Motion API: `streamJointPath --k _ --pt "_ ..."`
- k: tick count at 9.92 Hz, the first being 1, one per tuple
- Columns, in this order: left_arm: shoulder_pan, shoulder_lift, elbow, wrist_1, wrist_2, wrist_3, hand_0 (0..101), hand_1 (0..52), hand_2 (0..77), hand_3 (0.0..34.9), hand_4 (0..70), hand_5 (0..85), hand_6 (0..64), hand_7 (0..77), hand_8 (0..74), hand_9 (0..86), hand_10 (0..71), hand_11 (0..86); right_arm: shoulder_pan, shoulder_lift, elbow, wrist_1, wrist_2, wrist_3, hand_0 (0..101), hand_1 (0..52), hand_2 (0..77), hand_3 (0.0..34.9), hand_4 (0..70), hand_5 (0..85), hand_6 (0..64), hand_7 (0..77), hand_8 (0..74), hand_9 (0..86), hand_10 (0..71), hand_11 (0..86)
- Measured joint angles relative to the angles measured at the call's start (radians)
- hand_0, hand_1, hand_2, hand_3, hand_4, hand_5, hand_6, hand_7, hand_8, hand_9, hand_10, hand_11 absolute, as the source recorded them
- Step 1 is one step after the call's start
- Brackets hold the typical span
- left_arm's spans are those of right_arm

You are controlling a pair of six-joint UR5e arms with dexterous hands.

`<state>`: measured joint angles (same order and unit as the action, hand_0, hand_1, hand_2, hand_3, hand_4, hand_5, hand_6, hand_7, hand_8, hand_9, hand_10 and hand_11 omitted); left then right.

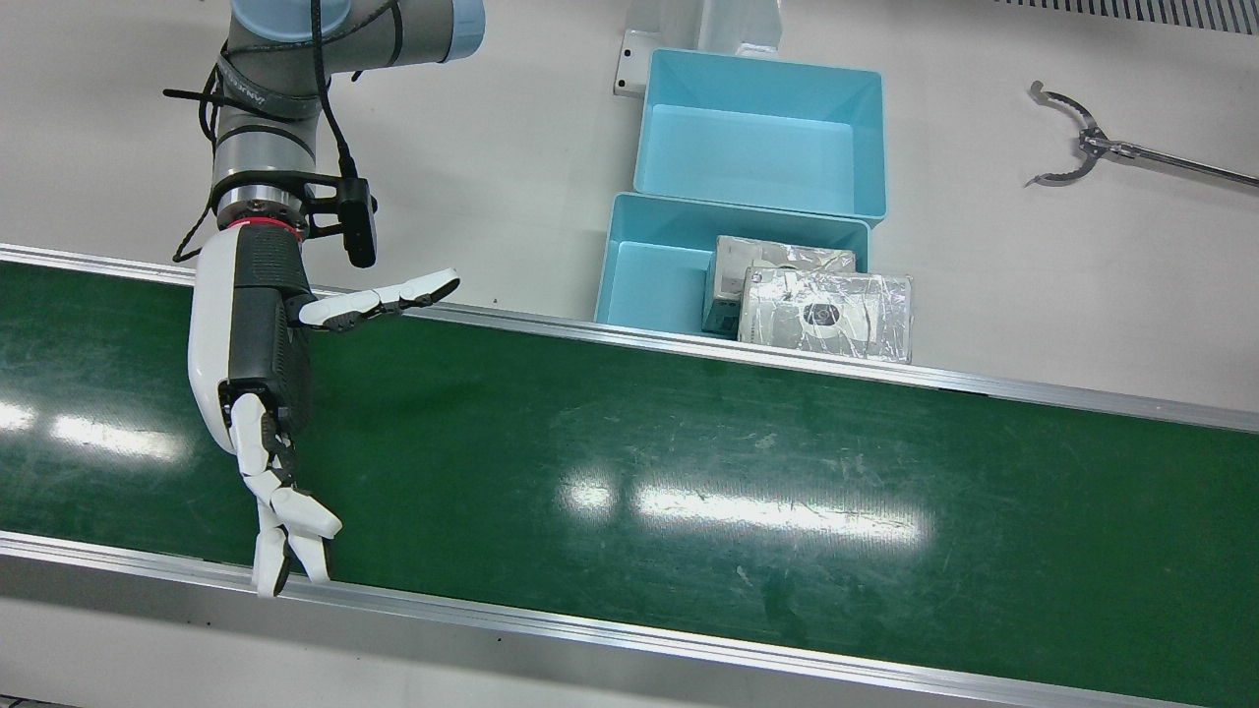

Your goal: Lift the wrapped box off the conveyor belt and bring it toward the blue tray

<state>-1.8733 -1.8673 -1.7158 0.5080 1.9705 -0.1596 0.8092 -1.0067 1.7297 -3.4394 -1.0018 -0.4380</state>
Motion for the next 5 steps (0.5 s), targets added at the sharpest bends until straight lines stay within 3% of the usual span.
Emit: streamJointPath --k 5 --pt "0.000 0.000 0.000 0.000 0.000 0.000 0 0.0 0.5 0.0 0.0 1.1 0.0 0.0 0.5 0.5 0.5 0.5 0.004 -0.006 -0.008 -0.002 0.000 0.022 46 10.9 4.9 8.0 3.8 26.2 6.0 2.7 2.2 1.1 0.0 1.6"
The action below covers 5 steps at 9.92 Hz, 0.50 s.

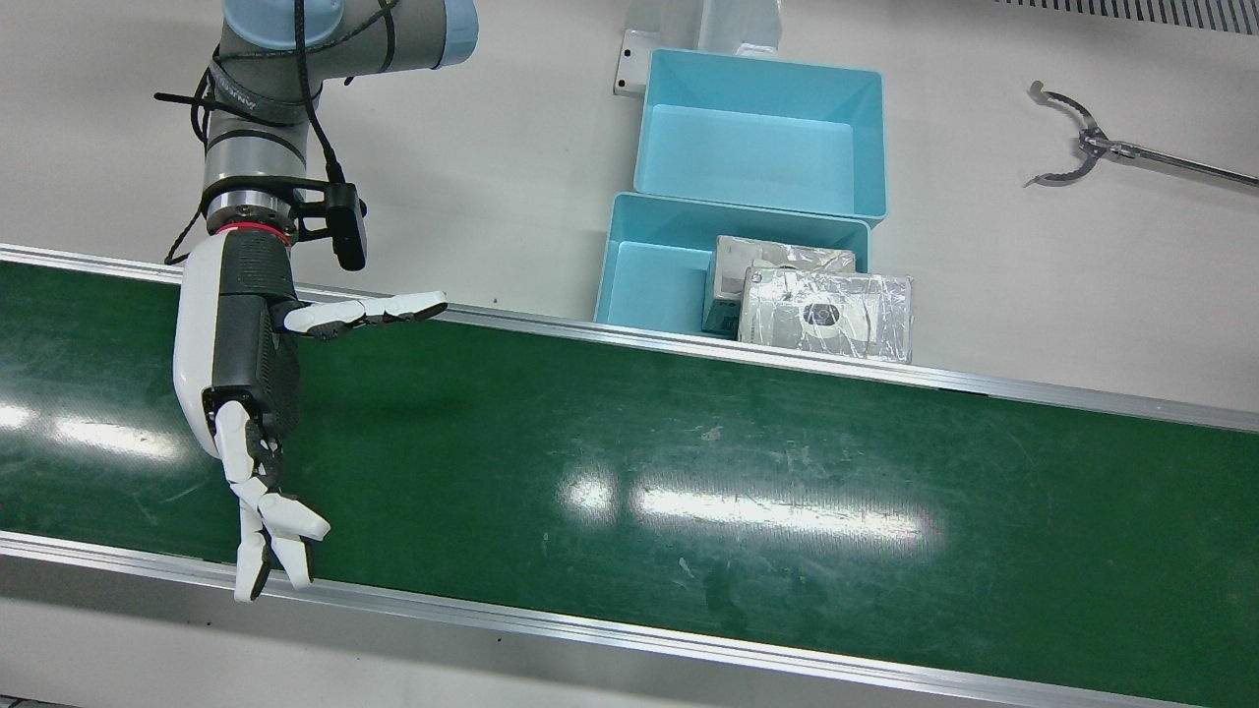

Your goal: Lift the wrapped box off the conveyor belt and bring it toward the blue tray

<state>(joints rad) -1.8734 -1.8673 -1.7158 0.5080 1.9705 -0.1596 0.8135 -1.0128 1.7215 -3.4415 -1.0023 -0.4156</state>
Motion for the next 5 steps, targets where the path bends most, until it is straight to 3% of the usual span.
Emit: streamJointPath --k 5 --pt "0.000 0.000 0.000 0.000 0.000 0.000 0 0.0 0.5 0.0 0.0 0.5 0.0 0.5 0.5 0.0 0.5 0.5 0.002 -0.013 -0.002 0.003 -0.005 0.035 46 9.8 4.4 7.7 2.7 26.2 6.5 3.3 2.7 1.6 0.0 1.6"
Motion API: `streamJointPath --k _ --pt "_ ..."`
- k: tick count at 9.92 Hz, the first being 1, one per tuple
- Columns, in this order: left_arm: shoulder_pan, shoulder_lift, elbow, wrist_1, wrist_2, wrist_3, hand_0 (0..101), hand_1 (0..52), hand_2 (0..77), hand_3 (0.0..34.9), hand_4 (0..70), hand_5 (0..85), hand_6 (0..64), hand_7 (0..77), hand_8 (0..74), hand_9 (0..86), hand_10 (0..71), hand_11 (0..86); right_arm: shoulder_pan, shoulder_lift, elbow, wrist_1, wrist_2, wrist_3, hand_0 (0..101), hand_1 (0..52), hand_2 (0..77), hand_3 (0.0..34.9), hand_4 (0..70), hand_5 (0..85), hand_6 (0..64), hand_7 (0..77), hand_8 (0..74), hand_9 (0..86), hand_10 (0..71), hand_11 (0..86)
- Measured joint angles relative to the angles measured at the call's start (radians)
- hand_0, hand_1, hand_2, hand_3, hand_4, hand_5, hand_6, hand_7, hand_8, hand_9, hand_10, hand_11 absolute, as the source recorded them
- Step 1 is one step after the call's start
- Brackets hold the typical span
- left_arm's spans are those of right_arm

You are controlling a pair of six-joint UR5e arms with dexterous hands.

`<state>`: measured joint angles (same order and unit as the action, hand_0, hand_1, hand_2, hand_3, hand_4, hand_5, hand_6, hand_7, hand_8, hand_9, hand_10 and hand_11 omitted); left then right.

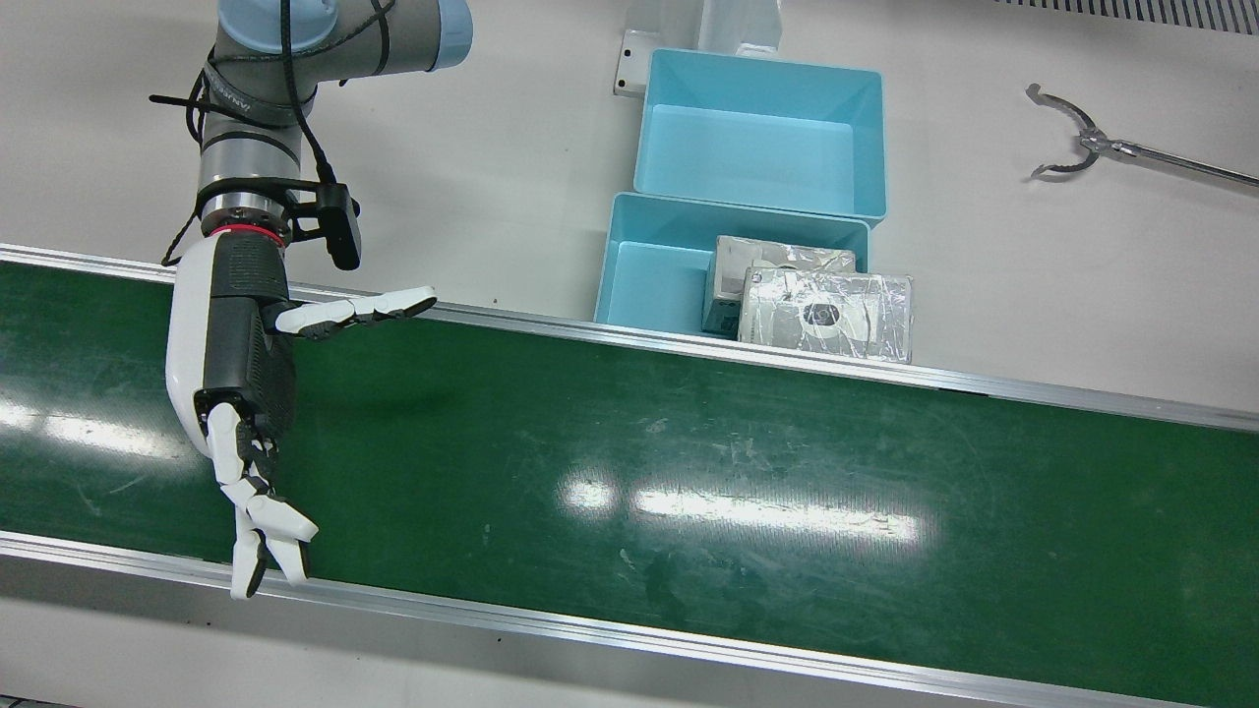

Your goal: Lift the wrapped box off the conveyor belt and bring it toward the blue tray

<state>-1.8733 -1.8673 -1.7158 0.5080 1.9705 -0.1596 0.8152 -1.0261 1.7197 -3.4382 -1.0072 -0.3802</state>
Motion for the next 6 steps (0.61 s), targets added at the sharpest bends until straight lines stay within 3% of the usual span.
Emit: streamJointPath --k 3,4,6 --pt "0.000 0.000 0.000 0.000 0.000 0.000 0 0.0 0.5 0.0 0.0 1.1 0.0 0.0 0.5 0.0 0.5 0.5 -0.007 0.002 -0.024 0.008 0.003 0.021 46 8.2 2.2 6.6 1.6 25.1 6.5 3.3 2.7 1.6 0.0 1.6" --pt "0.000 0.000 0.000 0.000 0.000 0.000 0 0.0 0.5 0.0 0.0 1.1 0.0 0.0 0.5 0.0 0.5 0.5 -0.009 0.005 -0.046 0.009 0.004 0.048 45 8.2 2.2 3.3 2.2 25.1 6.5 3.3 2.7 1.6 0.0 1.6" --pt "0.000 0.000 0.000 0.000 0.000 0.000 0 0.0 0.5 0.0 0.0 1.1 0.0 0.0 0.5 0.0 0.5 0.5 -0.009 0.005 -0.089 0.011 0.003 0.106 44 8.2 3.8 3.0 3.8 26.7 6.5 3.3 1.1 1.6 0.0 1.6"
